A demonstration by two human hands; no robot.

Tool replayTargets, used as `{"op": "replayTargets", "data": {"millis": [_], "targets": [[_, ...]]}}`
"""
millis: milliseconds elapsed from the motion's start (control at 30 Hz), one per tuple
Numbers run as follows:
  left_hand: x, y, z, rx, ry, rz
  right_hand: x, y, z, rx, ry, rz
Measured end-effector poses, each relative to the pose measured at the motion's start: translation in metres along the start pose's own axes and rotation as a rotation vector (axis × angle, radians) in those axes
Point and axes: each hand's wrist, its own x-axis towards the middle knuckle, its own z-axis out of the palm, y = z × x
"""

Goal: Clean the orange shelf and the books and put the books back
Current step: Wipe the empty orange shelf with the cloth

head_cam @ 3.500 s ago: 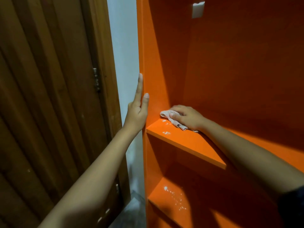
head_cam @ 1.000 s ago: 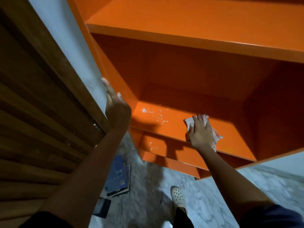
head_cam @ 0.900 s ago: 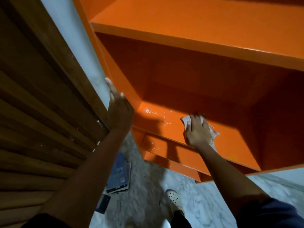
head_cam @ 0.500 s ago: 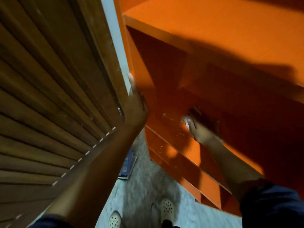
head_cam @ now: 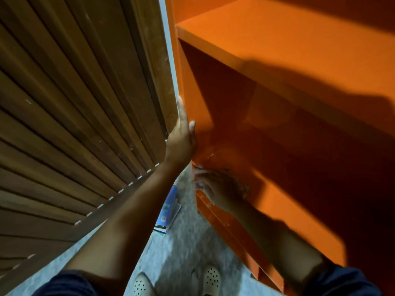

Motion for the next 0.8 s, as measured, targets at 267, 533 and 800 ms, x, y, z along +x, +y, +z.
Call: {"op": "replayTargets", "data": {"millis": [267,533,800], "targets": [[-0.003,-0.005,-0.004,0.022,0.002,-0.001,0.038,-0.007,-0.011,0.222,0.64,-0.212],[0.001,-0.008,-0.005,0.026,-0.05,-0.044,0.087,0.018,-0.021,0.056,0.551,-0.043],[0.004,-0.018,-0.003,0.014,-0.086,0.029,0.099,0.002,-0.009,0.066,0.496,-0.065]]}}
